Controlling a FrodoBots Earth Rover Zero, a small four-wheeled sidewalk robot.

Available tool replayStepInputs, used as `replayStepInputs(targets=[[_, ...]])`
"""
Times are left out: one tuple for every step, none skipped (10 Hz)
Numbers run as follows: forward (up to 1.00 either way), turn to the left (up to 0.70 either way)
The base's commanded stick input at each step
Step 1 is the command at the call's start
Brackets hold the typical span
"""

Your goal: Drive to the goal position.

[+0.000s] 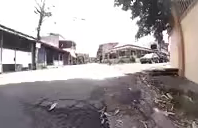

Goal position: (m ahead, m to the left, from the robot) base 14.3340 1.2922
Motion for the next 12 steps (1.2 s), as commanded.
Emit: replayStepInputs(targets=[[1.00, 0.00], [1.00, 0.00], [1.00, 0.00], [1.00, 0.00], [1.00, 0.00], [1.00, 0.00], [1.00, 0.00], [1.00, 0.00], [1.00, 0.00], [1.00, 0.00], [1.00, 0.00], [1.00, 0.00]])
